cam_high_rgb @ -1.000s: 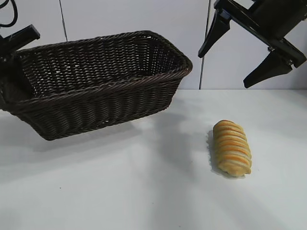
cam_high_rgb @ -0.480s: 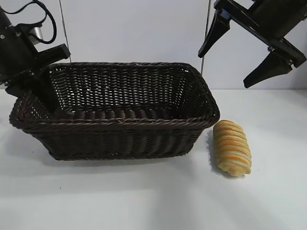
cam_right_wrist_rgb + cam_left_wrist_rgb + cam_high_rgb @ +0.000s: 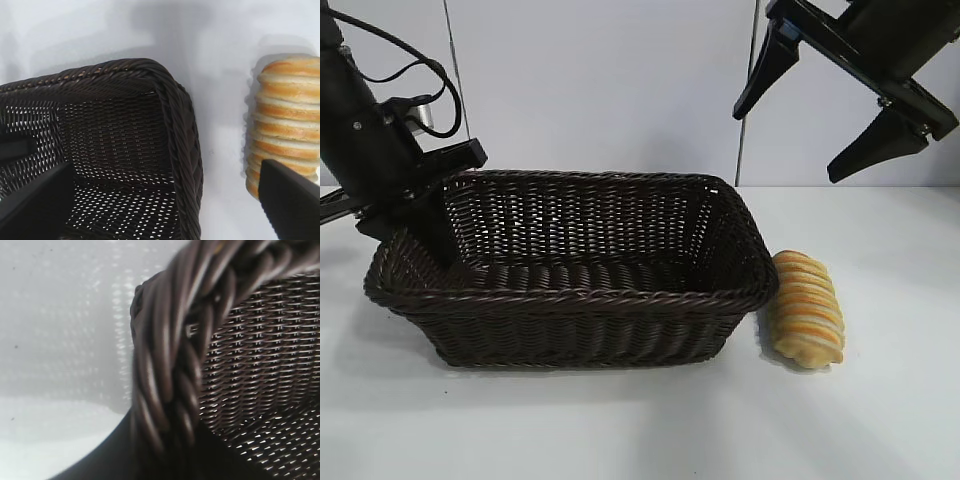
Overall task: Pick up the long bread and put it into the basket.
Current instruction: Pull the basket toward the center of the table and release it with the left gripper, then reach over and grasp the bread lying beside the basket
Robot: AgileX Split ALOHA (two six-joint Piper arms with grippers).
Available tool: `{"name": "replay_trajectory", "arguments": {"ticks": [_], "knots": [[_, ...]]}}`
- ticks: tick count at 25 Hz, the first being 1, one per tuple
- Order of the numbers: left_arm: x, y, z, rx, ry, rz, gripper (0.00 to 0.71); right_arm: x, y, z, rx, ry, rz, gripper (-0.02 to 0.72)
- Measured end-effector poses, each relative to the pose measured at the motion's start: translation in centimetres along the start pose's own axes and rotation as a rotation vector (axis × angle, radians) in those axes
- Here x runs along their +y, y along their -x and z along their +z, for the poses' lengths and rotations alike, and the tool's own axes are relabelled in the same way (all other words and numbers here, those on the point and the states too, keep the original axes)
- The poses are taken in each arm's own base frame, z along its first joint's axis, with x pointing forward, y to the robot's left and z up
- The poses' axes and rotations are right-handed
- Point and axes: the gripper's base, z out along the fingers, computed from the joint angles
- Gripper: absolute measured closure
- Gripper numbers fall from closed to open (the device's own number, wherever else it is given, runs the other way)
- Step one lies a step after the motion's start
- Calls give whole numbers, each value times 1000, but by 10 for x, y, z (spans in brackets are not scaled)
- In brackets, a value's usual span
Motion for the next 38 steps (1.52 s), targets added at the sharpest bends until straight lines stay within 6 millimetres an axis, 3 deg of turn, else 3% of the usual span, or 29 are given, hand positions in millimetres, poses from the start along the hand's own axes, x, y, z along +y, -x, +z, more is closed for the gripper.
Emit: {"name": "replay_trajectory", "arguments": {"ticks": [5, 7, 10, 13, 18, 23, 26, 30, 35, 38], "knots": [[0, 1, -1, -6, -2, 5, 592, 0, 0, 0, 0, 0, 0, 8], [-2, 1, -1, -7, -13, -3, 461, 0, 0, 0, 0, 0, 0, 8], [-3, 0, -1, 2, -24, -7, 165, 0, 0, 0, -1, 0, 0, 8], [-6, 3, -7, 8, -27, -6, 55, 0, 0, 0, -1, 0, 0, 8], [-14, 17, -36, -2, 46, 42, 21, 0, 0, 0, 1, 0, 0, 8], [-20, 33, -93, -125, 199, 97, 17, 0, 0, 0, 1, 0, 0, 8], [-4, 38, -126, -190, 317, 96, 17, 0, 0, 0, 1, 0, 0, 8], [36, 38, -163, -255, 418, 17, 17, 0, 0, 0, 1, 0, 0, 8], [84, 23, -209, -324, 469, -93, 17, 0, 0, 0, 1, 0, 0, 8], [94, 10, -235, -374, 489, -111, 17, 0, 0, 0, 1, 0, 0, 8]]}}
